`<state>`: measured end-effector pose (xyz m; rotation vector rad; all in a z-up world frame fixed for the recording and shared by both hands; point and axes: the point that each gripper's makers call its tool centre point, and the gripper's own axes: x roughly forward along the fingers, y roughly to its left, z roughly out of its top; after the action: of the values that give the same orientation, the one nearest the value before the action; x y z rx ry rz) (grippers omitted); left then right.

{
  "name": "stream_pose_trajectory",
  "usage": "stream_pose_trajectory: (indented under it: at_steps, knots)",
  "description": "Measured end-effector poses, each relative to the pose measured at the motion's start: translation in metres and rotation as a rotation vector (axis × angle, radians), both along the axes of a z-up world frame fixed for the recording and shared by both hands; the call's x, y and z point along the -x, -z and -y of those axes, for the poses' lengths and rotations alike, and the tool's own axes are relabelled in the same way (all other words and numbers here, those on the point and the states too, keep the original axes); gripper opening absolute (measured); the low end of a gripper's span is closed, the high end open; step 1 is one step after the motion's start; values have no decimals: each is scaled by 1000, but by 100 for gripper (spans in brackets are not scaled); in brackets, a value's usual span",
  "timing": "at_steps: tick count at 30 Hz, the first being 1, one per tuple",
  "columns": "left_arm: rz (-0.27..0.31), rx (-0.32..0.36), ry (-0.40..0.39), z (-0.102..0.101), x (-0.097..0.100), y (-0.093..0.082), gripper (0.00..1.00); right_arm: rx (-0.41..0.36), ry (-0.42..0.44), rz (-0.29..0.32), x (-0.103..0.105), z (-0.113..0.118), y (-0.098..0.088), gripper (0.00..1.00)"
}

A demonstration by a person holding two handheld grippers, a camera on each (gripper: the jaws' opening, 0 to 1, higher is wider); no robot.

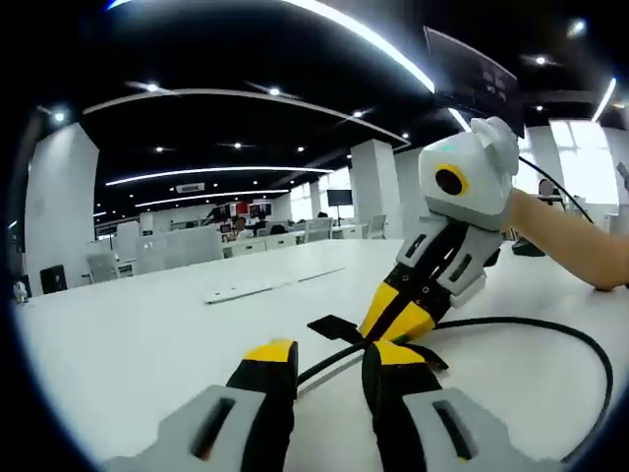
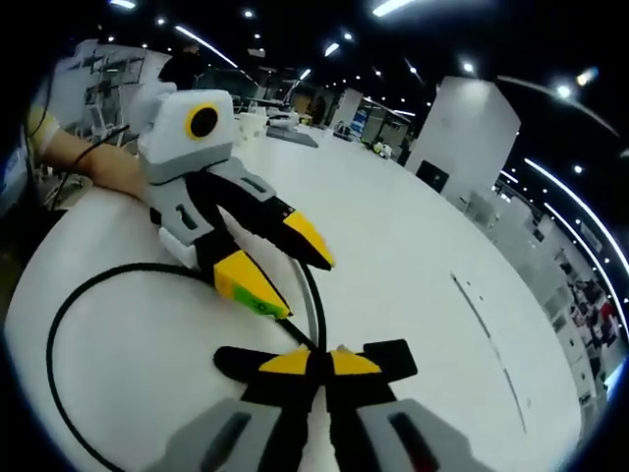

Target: Find the charging cable on the desk, coil it up and secure with Velcro.

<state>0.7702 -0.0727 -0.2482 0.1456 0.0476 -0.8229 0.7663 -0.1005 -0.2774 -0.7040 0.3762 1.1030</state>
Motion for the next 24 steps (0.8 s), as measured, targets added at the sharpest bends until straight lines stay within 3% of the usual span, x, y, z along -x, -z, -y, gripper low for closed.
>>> stream_pose_trajectory:
  at_steps: [3, 6, 14, 16, 18, 20, 24]
  knots:
    - [-57, -25, -6, 0, -2, 11, 27, -2, 0, 3, 0, 0, 0, 7]
    - [-72, -42, -1, 2, 0, 15, 27, -3, 2, 4, 1, 0, 0, 7]
    - [-126, -8, -12, 1, -1, 17, 26, -5, -5, 9, 1, 1, 1, 8]
    - [-127, -8, -13, 1, -1, 17, 26, 2, -24, 22, 1, 1, 1, 9]
    - [-126, -8, -13, 1, -1, 17, 26, 24, -32, 77, -3, 3, -4, 14]
    - [-125, -7, -12, 1, -1, 17, 26, 25, -27, 81, -2, 4, -7, 18]
    - [-124, -7, -11, 1, -1, 17, 26, 24, -39, 130, 1, 9, -23, 25]
